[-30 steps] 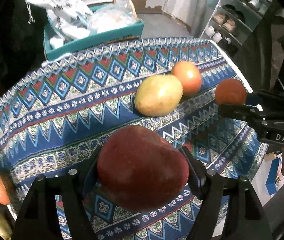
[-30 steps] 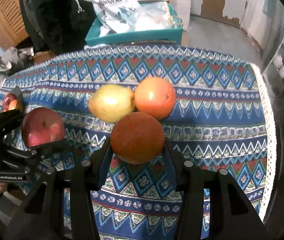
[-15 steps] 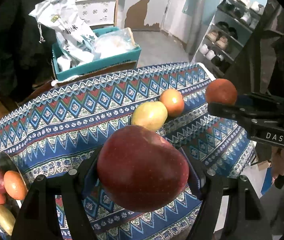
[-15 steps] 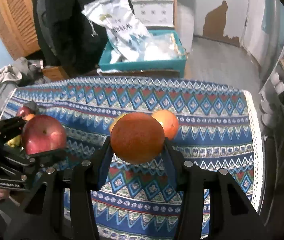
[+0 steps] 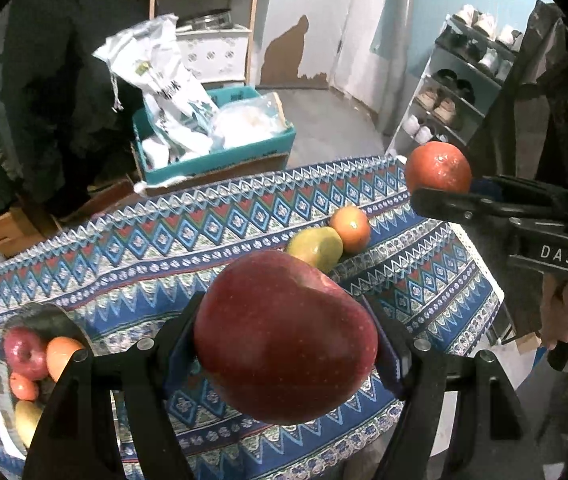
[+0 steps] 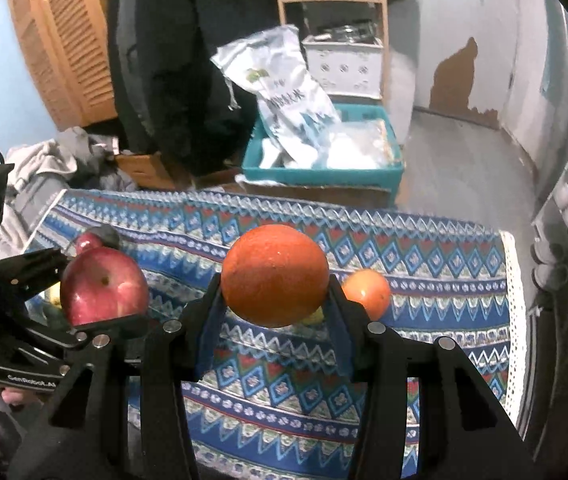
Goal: Organize fruits
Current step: 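Carry the orange and apple in both tools over the glass plate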
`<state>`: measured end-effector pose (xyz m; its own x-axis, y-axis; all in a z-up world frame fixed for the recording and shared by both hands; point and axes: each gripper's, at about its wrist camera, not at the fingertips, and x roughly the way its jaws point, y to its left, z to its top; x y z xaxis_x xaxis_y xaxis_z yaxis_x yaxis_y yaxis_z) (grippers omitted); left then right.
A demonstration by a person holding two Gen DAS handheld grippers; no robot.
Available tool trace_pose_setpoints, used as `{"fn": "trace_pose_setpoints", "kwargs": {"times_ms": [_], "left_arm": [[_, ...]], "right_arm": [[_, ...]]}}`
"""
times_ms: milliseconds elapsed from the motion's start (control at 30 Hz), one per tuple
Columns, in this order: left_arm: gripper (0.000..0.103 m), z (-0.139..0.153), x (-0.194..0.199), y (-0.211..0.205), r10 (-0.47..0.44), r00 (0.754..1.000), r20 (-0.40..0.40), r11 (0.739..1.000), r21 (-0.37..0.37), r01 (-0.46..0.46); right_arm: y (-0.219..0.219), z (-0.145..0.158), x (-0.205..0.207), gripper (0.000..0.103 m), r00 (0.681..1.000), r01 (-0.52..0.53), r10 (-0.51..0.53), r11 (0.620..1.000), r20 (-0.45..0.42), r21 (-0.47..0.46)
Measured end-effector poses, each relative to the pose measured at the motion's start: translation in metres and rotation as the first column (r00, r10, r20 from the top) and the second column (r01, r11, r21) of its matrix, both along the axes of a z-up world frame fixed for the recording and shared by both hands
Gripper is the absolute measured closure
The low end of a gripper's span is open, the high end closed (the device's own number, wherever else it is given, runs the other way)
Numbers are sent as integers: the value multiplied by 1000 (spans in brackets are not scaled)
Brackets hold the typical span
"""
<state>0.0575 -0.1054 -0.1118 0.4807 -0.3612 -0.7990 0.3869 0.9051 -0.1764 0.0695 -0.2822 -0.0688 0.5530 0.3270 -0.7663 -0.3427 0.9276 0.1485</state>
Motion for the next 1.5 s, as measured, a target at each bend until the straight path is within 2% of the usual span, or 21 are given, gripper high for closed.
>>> {"fn": "trace_pose_setpoints", "kwargs": {"times_ms": [867,1100,1500], "left_arm": [[27,49,-34,79,98,990,97,995,-32,-95],[27,47,-34,103,152,984,94,988,-35,-150],[27,32,-35,159,266,962,68,964,-27,-265]], "right_arm": [[89,54,-12,56,982,-167,163,985,91,38],[120,56,-8,56,974,-210,206,977,93,35],[183,41,4,56,959,-280,278,959,48,49]]}}
